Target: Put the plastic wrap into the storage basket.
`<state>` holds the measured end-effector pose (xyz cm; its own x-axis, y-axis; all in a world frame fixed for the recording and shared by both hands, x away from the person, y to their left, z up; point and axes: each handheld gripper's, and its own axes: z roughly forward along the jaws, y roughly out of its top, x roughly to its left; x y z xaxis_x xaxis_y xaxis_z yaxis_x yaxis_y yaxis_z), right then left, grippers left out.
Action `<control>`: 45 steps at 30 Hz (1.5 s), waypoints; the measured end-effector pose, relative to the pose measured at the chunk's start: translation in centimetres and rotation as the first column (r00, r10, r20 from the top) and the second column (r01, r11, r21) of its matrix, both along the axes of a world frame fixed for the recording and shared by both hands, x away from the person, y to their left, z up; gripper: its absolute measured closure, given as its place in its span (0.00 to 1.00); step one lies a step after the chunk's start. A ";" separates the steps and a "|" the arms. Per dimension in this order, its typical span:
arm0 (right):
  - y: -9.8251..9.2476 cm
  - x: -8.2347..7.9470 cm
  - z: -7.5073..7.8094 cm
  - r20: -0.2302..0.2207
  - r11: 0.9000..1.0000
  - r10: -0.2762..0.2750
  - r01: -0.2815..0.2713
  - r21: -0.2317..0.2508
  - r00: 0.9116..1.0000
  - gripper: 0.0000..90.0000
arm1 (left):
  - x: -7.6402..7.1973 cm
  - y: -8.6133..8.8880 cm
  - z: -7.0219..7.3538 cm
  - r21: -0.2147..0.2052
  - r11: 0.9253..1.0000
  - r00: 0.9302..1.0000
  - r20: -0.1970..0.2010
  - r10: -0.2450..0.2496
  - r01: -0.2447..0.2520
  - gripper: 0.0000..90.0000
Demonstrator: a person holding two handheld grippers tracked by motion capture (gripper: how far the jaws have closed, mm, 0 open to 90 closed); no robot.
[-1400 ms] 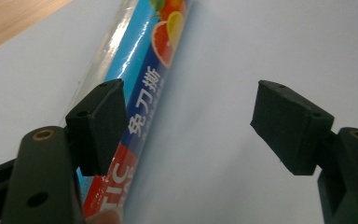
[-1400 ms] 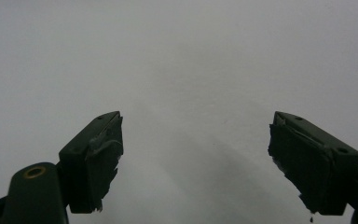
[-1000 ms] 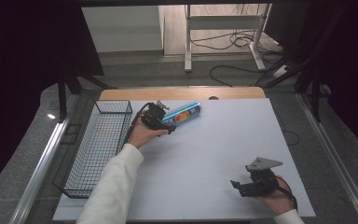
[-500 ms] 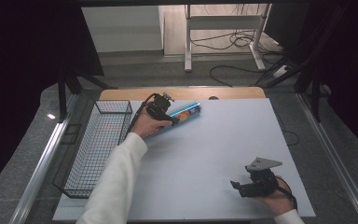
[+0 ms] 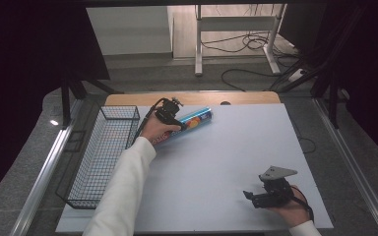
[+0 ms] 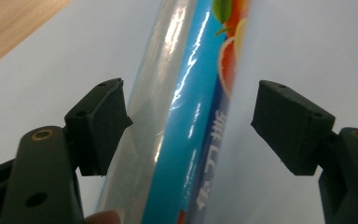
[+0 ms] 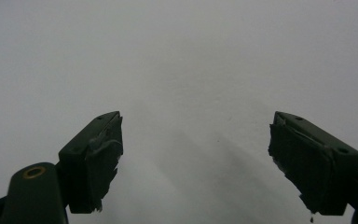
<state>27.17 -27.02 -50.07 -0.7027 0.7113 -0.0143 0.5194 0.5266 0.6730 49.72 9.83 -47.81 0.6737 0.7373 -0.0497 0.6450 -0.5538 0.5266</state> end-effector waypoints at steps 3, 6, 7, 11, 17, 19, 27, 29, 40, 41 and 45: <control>0.0 0.0 -0.1 -0.005 1.000 0.000 0.000 -0.003 1.000 0.20 | 0.4 0.1 -0.6 0.021 1.000 1.000 -0.019 -0.001 0.001 0.29; 0.0 0.1 -0.2 -0.007 1.000 -0.002 0.002 -0.006 1.000 0.20 | 0.6 0.2 -0.9 0.039 0.999 0.999 -0.033 -0.007 0.008 0.29; 0.0 0.1 -0.2 -0.006 1.000 -0.002 0.002 -0.008 1.000 0.20 | 0.8 0.2 -1.2 0.044 0.999 0.999 -0.044 -0.010 0.012 0.29; 0.0 0.1 -0.2 -0.005 1.000 -0.003 0.003 -0.016 1.000 0.20 | 1.1 0.0 -1.7 0.046 0.999 0.998 -0.055 -0.017 0.020 0.27; -0.1 0.1 -0.3 -0.004 1.000 -0.008 0.008 -0.020 1.000 0.20 | 1.6 -0.1 -2.0 0.080 0.996 0.997 -0.066 -0.029 0.035 0.26; -0.1 0.2 -0.3 -0.003 1.000 -0.006 0.006 -0.024 1.000 0.20 | 1.9 -0.2 -2.2 0.092 0.995 0.997 -0.075 -0.033 0.040 0.26; -0.1 0.2 -0.4 -0.003 0.999 -0.007 0.007 -0.032 1.000 0.20 | 2.3 -0.5 -2.3 0.126 0.990 0.994 -0.090 -0.056 0.067 0.28; -0.1 0.2 -0.4 -0.002 0.999 -0.007 0.007 -0.032 1.000 0.20 | 2.3 -0.6 -2.3 0.137 0.988 0.994 -0.091 -0.064 0.076 0.28; -0.3 0.2 -0.3 0.012 0.999 -0.016 0.016 -0.032 1.000 0.20 | 2.0 -1.2 -1.9 0.222 0.964 0.988 -0.081 -0.128 0.143 0.32; -0.3 0.2 -0.3 0.013 0.999 -0.016 0.016 -0.032 1.000 0.20 | 2.0 -1.3 -1.9 0.227 0.963 0.988 -0.082 -0.130 0.146 0.32; -0.4 0.1 -0.2 0.020 0.999 -0.017 0.017 -0.030 1.000 0.20 | 2.0 -1.5 -1.8 0.239 0.958 0.986 -0.086 -0.140 0.156 0.33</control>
<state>27.30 -27.39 -50.22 -0.6899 0.7222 -0.0497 0.5152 0.5381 0.6671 51.68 8.37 -49.58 0.7775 0.6249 0.0702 0.5754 -0.7520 0.3215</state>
